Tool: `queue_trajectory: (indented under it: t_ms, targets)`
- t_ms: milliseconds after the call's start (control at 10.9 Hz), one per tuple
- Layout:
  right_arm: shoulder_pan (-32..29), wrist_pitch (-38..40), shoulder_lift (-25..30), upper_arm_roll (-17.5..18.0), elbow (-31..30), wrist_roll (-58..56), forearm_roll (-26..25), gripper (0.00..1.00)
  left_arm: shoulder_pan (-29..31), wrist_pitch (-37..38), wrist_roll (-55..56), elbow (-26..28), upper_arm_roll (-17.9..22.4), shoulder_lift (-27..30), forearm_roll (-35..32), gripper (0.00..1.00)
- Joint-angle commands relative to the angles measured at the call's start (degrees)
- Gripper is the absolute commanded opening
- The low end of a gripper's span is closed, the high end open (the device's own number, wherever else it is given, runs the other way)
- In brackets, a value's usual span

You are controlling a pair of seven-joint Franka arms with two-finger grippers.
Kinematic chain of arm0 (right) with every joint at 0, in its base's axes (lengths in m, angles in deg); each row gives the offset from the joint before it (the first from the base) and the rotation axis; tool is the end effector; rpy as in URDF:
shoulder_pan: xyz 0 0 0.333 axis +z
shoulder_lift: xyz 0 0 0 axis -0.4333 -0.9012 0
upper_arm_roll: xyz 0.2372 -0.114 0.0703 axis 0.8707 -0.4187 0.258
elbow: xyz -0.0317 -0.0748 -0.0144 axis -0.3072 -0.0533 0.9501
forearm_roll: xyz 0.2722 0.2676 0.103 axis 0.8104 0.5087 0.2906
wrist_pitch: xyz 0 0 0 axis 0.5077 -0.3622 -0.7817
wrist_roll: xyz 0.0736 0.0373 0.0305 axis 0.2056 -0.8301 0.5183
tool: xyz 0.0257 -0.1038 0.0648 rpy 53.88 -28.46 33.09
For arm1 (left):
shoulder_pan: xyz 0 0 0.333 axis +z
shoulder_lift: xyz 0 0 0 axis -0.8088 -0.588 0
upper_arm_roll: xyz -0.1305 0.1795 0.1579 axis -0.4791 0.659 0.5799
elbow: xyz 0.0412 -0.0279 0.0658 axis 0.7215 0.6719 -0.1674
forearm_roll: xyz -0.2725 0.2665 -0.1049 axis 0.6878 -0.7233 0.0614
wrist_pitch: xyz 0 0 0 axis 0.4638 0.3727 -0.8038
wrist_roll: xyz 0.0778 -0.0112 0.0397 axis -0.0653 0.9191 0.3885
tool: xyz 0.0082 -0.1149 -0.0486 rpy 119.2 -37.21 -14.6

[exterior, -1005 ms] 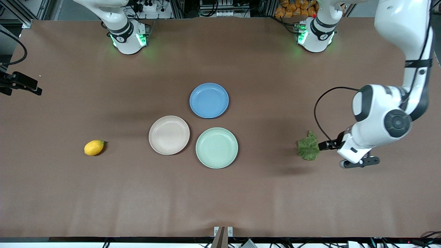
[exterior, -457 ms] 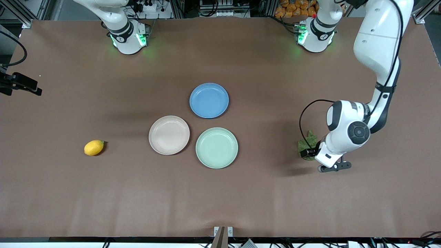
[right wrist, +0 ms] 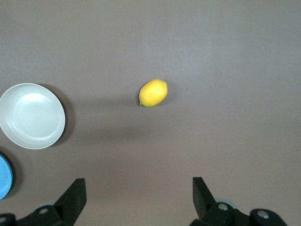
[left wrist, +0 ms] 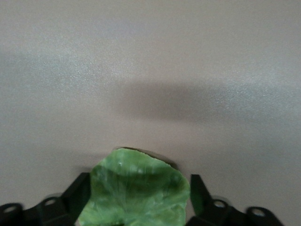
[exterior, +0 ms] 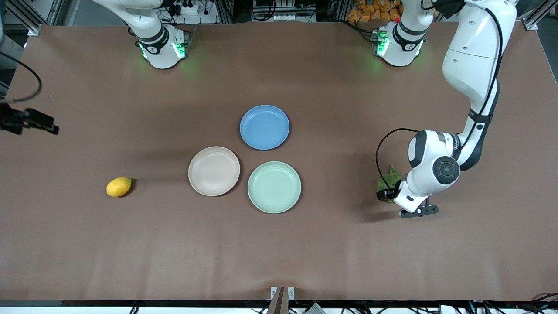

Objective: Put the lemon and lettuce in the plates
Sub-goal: 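Lower the left gripper onto the lettuce leaf and close it, then carry the lettuce to the green plate while the right gripper reaches the lemon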

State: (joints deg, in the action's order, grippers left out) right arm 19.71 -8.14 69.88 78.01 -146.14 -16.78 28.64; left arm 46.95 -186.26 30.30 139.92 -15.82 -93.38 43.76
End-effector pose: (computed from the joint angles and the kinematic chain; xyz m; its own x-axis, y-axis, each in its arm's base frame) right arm 0.5744 -0.0749 0.5087 0.9978 -0.0116 -0.0653 -0.0123 -0.9999 -0.0091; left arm 0.6280 -0.1209 0.1317 0.9896 0.1440 -0.0047 0.1441 -0.9887 0.0411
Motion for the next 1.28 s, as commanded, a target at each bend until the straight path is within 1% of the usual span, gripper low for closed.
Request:
queue_trajectory:
  t_ms: [0, 183, 274, 365, 457, 548, 640, 731, 914, 1005, 1096, 1188]
  targets:
    - [1.75, -2.02, -4.49, 0.14, 0.46, -0.62, -0.56, 1.0, -0.7, -1.14, 1.83, 0.66, 0.27, -0.2, 0.22, 0.56]
    - [1.49, -4.04, -7.56, 0.14, 0.46, -0.62, -0.47, 1.0, -0.61, -1.14, 1.74, 0.58, 0.27, -0.38, 0.22, 0.36]
    - [1.23, -6.4, -8.97, 0.14, 0.46, -0.53, -0.21, 1.0, -0.53, -1.14, 1.65, 0.49, 0.36, -0.38, 0.22, 0.22]
    - [0.71, -9.03, -9.94, 0.14, 0.55, -0.45, -0.04, 1.0, -0.53, -1.06, 1.31, 0.32, 0.36, -0.38, 0.22, 0.11]
    - [0.0, -10.97, -10.56, 0.14, 0.55, -0.36, -0.03, 1.0, -0.7, -0.8, 1.13, -0.12, 0.45, -0.38, 0.13, 0.02]
    - [-0.18, -11.69, -11.35, 0.14, 0.55, -0.1, -0.03, 1.0, -0.7, -0.62, 0.86, -0.39, 0.45, -0.38, -0.57, 0.0]
    - [0.26, -13.0, -12.92, 0.14, 0.63, 0.17, -0.03, 1.0, -0.62, -0.27, 1.04, -1.43, 0.45, -0.29, -2.4, 0.0]
    - [0.52, -13.8, -14.77, 0.14, 0.9, 0.26, -0.03, 1.0, -0.7, 1.74, 0.95, -2.84, 0.45, -0.29, -2.94, 0.0]
    - [0.26, -15.55, -19.77, 0.14, 1.68, 0.34, -0.03, 1.0, -0.7, 7.0, 1.12, -6.44, 0.27, -0.12, -3.21, 0.0]
    - [-0.17, -17.13, -22.49, 0.06, 2.21, 0.35, -0.29, 1.0, -0.7, 9.64, 1.3, -9.33, 0.1, 0.06, -2.69, 0.0]
    - [-1.4, -18.97, -25.3, -0.03, 3.17, 0.35, -0.21, 1.0, -0.79, 11.93, 1.48, -10.92, 0.09, -0.11, -2.77, 0.0]
    - [-2.97, -20.82, -27.42, -0.03, 3.88, 0.52, 0.57, 1.0, -0.79, 12.21, 1.56, -11.11, 0.01, -0.03, -2.6, 0.0]
